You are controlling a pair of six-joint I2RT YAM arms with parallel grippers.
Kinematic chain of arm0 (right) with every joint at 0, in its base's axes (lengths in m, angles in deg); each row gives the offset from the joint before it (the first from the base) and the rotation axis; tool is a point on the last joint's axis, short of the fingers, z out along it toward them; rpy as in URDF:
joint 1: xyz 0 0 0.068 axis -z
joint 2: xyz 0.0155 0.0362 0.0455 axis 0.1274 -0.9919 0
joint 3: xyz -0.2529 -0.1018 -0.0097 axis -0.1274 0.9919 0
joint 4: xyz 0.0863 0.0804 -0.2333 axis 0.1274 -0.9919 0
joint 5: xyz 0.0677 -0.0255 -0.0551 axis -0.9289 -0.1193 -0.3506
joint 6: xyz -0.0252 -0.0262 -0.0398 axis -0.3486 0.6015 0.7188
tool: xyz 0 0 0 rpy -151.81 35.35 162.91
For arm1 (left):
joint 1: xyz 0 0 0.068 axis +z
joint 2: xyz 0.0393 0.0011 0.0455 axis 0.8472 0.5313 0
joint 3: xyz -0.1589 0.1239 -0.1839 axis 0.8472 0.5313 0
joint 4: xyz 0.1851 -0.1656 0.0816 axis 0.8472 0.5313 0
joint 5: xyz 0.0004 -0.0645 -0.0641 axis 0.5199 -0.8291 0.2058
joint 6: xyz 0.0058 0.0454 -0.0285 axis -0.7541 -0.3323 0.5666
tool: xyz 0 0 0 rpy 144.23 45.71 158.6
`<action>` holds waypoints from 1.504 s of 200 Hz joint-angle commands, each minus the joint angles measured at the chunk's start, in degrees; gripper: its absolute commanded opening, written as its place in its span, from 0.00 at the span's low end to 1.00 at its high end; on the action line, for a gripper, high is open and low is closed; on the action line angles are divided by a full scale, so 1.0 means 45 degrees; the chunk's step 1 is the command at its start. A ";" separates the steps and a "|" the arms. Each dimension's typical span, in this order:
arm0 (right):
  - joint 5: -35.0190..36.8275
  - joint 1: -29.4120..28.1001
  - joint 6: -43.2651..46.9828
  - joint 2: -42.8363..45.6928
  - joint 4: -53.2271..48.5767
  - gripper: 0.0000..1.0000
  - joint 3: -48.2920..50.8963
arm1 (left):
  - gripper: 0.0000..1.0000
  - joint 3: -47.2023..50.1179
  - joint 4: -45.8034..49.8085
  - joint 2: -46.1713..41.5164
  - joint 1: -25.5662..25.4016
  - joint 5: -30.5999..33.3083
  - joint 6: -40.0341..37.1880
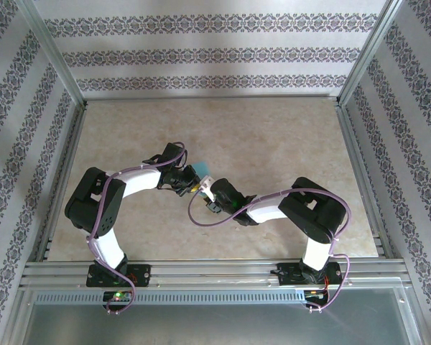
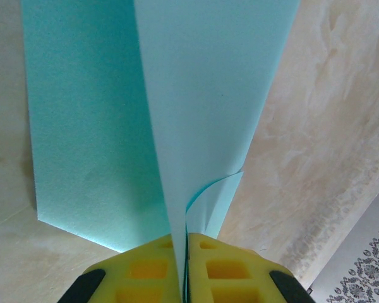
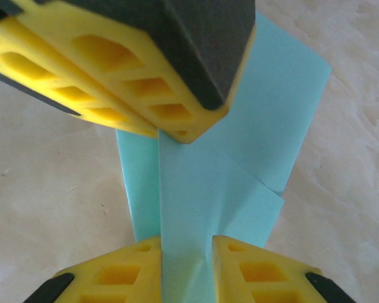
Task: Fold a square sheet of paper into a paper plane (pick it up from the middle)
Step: Fourth fold the wing at the center of the table.
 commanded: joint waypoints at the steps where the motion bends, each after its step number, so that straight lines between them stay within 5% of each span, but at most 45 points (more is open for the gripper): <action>1: 0.0108 -0.0002 -0.0297 0.0105 0.0161 0.26 -0.0235 | 0.09 -0.0147 0.0432 0.0091 -0.0054 0.0011 0.0105; 62: 0.0071 0.0098 -0.0577 -0.0215 0.0151 0.25 -0.0489 | 0.09 -0.0152 0.0408 0.0053 -0.0055 -0.0052 0.0130; 120: -0.0391 0.0220 -0.0723 -0.0282 0.0059 0.13 -0.0304 | 0.11 -0.0183 0.0429 -0.0234 0.0111 -0.0023 0.0186; 219: -0.3363 0.0905 -0.1732 0.0042 -0.0129 0.08 -0.0140 | 0.39 0.0034 0.1917 -0.2395 0.1704 0.0996 -0.0986; 301: -0.5709 0.1805 -0.3340 0.0194 -0.0640 0.08 -0.0411 | 0.33 0.2800 -0.1403 -0.3817 0.1532 0.0550 -0.0035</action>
